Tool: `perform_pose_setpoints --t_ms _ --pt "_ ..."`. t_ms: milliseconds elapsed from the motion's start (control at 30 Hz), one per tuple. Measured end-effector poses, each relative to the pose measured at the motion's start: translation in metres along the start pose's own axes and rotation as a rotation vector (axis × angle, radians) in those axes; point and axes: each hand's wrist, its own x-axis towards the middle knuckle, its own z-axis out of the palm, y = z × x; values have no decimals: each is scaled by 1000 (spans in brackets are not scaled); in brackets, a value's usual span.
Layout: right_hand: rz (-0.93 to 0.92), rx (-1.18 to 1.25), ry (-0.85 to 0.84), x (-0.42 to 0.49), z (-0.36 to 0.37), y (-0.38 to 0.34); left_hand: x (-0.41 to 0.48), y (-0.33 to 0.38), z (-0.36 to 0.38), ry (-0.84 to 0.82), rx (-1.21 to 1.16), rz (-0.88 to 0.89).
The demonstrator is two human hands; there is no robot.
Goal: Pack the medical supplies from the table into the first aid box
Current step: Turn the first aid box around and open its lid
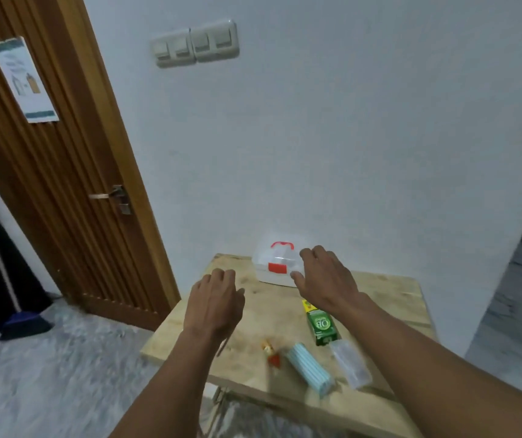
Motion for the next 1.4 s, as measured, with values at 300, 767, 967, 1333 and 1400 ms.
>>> perform_pose_setpoints --t_ms 300,767,967,1333,1400 --pt "74 -5 -51 124 94 14 108 -46 91 -126 -61 39" --pt "796 517 -96 174 268 22 236 -78 239 -280 -333 181" --pt "1089 853 203 202 301 7 277 -92 292 -233 -369 439" --pt "1374 1371 634 231 327 -18 295 -102 317 -174 -411 565" --pt "1379 1375 665 231 328 -18 296 -103 318 -160 -417 583"
